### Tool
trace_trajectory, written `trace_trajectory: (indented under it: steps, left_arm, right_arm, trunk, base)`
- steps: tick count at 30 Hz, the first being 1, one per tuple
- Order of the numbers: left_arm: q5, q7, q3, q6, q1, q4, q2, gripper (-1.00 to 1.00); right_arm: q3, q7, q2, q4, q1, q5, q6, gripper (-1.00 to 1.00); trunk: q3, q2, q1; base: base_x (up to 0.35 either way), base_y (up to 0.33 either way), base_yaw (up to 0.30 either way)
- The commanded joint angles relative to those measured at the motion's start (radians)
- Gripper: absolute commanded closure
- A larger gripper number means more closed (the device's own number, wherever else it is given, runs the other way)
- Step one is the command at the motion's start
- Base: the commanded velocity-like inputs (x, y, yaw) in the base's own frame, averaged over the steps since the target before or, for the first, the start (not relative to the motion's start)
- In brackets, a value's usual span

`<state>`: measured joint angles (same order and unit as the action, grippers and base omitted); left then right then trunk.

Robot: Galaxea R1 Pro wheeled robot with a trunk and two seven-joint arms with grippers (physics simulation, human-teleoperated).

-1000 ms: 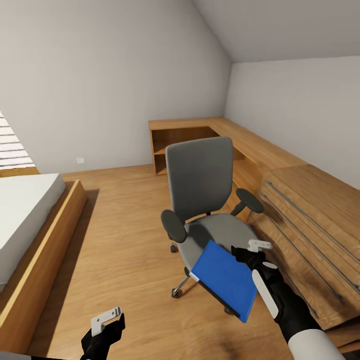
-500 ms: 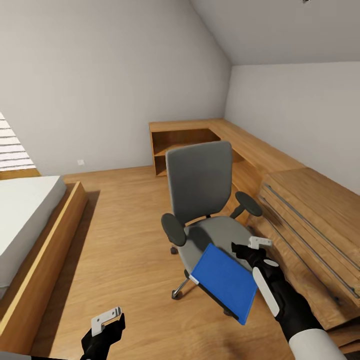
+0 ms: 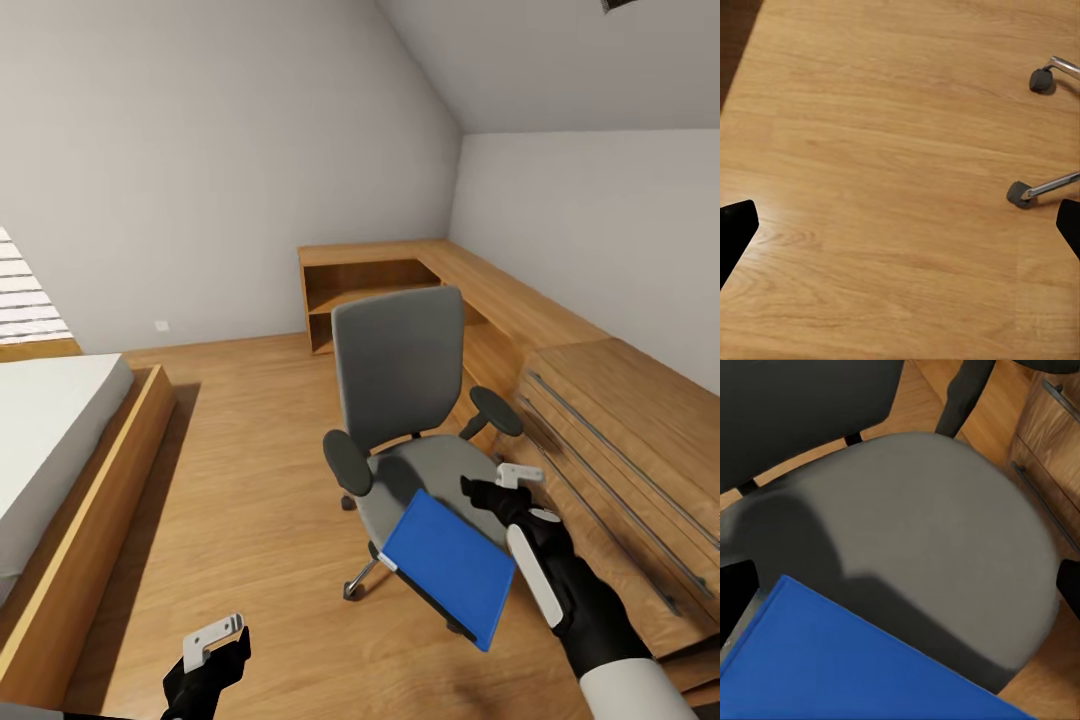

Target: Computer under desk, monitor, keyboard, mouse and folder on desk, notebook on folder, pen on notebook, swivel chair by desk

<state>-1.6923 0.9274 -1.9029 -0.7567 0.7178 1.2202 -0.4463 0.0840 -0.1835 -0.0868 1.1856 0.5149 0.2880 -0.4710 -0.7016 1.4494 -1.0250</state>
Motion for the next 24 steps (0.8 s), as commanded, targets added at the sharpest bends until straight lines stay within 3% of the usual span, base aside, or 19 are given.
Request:
trace_trajectory:
  steps: [1, 13, 18, 19, 24]
  left_arm:
    - [0.0, 0.004, -0.003, -0.001, 0.002, 0.002, 0.004, -1.0]
    - [-0.001, 0.007, -0.004, -0.001, 0.002, 0.002, 0.013, -1.0]
    - [-0.002, 0.007, -0.004, -0.001, 0.002, 0.002, 0.014, -1.0]
    - [-0.003, 0.007, -0.004, -0.001, 0.002, 0.002, 0.014, -1.0]
    - [-0.003, 0.007, -0.004, -0.001, 0.002, 0.002, 0.013, -1.0]
  right_arm:
    - [0.003, -0.01, 0.0, 0.044, -0.006, 0.014, -0.034, -1.0]
    - [0.004, -0.01, 0.004, 0.098, -0.025, 0.036, -0.071, -1.0]
    - [0.004, -0.01, 0.004, 0.116, -0.025, 0.075, -0.075, -1.0]
    - [0.003, -0.011, 0.003, 0.138, -0.025, 0.108, -0.077, -1.0]
    - [0.001, -0.011, 0.002, 0.15, -0.025, 0.138, -0.078, -1.0]
  trunk:
    - [-0.001, 0.001, 0.0]
    - [-0.001, 0.001, 0.0]
    - [-0.001, 0.001, 0.0]
    - [-0.001, 0.001, 0.0]
    - [-0.001, 0.001, 0.0]
  base:
    - [0.0, 0.0, 0.0]
    - [0.0, 0.0, 0.0]
    - [0.0, 0.0, 0.0]
    - [0.0, 0.0, 0.0]
    - [0.0, 0.0, 0.0]
